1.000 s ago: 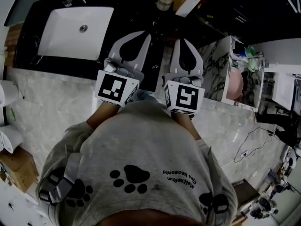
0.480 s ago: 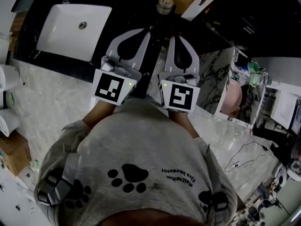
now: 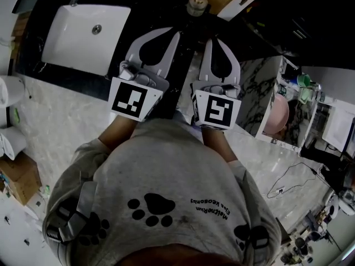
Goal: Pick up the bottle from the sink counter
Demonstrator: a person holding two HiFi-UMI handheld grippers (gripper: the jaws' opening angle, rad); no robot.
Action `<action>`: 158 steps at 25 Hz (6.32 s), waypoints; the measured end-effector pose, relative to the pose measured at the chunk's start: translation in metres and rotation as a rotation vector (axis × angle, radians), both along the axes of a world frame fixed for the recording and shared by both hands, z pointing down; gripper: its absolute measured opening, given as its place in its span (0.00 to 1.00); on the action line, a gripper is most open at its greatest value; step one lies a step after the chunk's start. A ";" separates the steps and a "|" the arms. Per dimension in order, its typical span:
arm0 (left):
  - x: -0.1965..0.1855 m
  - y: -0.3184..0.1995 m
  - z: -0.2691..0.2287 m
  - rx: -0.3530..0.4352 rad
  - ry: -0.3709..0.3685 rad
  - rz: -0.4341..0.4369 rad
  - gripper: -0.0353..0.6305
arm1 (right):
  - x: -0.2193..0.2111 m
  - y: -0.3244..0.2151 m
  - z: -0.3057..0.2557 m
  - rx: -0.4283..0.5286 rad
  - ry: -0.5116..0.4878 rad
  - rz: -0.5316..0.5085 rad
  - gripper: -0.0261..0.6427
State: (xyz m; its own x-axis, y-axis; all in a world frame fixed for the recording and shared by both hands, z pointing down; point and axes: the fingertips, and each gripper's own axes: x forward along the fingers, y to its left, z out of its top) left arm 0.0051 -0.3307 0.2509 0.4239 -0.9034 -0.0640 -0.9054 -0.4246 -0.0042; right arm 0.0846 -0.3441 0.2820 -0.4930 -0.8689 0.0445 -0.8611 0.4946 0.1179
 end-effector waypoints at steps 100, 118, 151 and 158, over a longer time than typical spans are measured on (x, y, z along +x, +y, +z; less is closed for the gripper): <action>-0.023 -0.124 0.164 -0.219 0.125 0.119 0.06 | -0.069 -0.201 0.207 -0.495 0.169 -0.040 0.54; -0.011 -0.095 0.122 -0.171 0.068 0.116 0.06 | -0.043 -0.148 0.150 -0.449 0.139 -0.037 0.54; -0.033 0.027 0.018 -0.076 0.049 0.107 0.06 | -0.028 0.013 0.014 -0.285 0.087 0.040 0.54; -0.038 0.057 0.018 -0.086 0.047 0.185 0.06 | -0.040 0.050 0.002 -0.262 0.083 0.103 0.54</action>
State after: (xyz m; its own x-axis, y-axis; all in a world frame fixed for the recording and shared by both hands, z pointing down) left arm -0.0328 -0.2736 0.2686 0.5812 -0.8136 -0.0136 -0.8105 -0.5803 0.0794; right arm 0.0444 -0.2946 0.2844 -0.3878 -0.8680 0.3102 -0.9012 0.4277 0.0702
